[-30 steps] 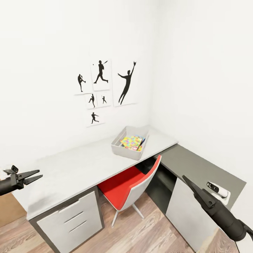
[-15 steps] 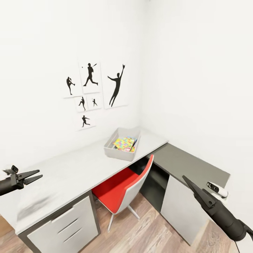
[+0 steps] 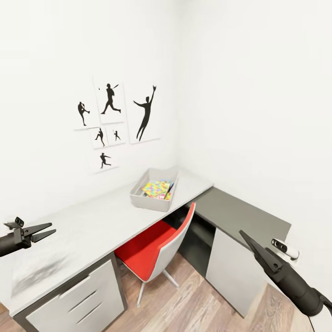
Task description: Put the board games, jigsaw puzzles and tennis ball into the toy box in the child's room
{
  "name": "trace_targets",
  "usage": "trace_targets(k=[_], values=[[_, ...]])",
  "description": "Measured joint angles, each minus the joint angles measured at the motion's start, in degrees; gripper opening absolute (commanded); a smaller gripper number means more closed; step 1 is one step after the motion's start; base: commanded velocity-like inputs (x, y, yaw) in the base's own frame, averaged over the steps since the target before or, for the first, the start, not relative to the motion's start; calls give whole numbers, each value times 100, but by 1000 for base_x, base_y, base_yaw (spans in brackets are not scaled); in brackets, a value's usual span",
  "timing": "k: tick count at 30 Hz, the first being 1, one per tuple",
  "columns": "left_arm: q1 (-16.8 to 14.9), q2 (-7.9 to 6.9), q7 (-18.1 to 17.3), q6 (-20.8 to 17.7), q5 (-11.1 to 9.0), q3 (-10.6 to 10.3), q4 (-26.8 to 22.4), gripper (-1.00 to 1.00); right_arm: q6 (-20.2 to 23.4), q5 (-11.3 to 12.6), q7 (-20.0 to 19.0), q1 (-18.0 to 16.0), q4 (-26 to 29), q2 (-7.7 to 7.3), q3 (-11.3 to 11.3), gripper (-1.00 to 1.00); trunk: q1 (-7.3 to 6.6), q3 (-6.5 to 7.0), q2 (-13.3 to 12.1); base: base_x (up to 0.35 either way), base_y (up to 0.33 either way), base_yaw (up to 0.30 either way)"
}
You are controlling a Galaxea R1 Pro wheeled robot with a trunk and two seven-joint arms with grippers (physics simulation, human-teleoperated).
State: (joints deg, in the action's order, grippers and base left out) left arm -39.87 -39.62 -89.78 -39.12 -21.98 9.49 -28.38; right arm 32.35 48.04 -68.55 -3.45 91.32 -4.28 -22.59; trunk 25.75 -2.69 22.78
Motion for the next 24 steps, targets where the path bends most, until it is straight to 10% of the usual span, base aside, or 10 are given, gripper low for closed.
trace_targets(k=[24], values=[[-1,0,0,0,0,0,1,100,13,9,145,0,-7,-3,0,100,-1,0,1,-66,0,-269]])
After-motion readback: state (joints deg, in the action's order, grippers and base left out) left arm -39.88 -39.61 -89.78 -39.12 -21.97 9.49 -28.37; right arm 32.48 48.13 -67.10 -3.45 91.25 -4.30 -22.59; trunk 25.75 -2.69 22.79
